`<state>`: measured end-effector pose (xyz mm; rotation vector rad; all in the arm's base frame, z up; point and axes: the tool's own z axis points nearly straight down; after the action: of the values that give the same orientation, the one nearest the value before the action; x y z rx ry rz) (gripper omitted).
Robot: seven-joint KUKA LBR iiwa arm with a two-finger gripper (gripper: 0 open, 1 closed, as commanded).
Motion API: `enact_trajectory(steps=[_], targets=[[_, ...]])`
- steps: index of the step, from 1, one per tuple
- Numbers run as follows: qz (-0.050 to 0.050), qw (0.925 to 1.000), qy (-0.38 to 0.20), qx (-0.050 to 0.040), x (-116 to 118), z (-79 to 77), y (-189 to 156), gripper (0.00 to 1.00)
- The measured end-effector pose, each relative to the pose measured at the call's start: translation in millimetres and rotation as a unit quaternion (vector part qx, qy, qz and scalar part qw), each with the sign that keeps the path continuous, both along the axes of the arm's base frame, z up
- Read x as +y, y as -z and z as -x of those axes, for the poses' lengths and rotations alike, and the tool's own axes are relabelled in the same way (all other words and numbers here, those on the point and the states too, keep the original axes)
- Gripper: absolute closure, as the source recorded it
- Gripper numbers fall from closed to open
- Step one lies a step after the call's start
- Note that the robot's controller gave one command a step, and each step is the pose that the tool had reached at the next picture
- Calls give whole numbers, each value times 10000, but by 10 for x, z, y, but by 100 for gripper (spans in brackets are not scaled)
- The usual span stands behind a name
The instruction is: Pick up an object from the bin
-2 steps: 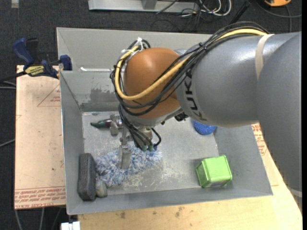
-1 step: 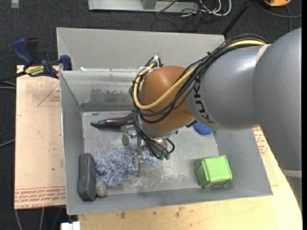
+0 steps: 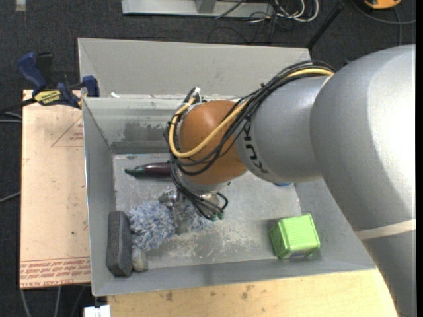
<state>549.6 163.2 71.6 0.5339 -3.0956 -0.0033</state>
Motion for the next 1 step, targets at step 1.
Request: enact_trajectory(steps=[1], targets=[[-1,10000,0,0,0,0,0,100]])
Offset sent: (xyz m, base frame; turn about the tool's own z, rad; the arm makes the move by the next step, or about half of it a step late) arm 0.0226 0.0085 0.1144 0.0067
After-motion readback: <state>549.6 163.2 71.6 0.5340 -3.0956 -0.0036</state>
